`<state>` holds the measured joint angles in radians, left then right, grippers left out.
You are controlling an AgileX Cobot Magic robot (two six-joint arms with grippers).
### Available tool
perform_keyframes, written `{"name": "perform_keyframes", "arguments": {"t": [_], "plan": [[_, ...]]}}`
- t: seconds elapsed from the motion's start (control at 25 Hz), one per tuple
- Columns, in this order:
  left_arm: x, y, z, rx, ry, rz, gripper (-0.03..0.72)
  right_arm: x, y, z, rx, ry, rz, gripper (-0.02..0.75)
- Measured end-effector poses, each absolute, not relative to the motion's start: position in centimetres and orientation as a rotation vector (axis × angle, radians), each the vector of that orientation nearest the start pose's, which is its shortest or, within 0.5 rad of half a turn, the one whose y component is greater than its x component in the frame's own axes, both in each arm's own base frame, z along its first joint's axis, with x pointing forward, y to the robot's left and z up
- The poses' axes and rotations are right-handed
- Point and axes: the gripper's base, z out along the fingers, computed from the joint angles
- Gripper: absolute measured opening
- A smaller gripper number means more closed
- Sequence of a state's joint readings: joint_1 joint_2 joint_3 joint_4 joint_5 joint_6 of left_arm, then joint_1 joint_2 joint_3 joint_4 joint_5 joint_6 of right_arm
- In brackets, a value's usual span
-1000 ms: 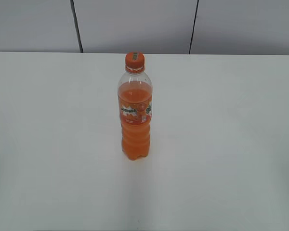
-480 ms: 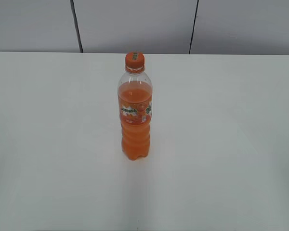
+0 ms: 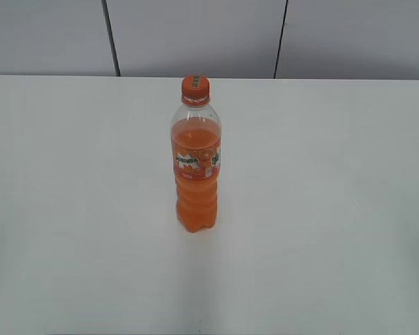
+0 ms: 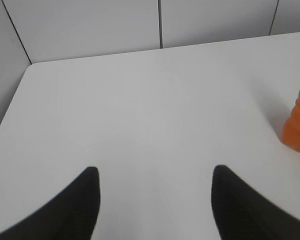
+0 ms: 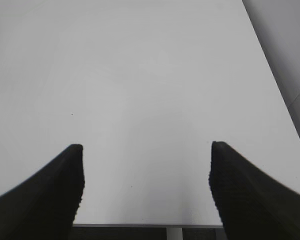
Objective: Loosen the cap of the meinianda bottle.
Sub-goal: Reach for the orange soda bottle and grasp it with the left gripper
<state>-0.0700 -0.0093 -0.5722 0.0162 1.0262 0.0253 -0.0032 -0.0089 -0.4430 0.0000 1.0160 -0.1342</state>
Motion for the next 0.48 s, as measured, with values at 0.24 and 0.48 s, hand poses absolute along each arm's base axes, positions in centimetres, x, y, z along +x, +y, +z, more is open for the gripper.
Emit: {"name": "perform_keyframes", "arguments": {"t": [0.24,0.48], "plan": [[-1.43,0.23,29.98,0.091,1.926,-0.011,0.436,0.20,0.00,26.48,-0.134,2.044,-0.086,0.585],[-1.43,0.23,29.98,0.091,1.926,-0.011,0.436,0.20,0.00,26.48,-0.134,2.044,-0.086,0.585]]}}
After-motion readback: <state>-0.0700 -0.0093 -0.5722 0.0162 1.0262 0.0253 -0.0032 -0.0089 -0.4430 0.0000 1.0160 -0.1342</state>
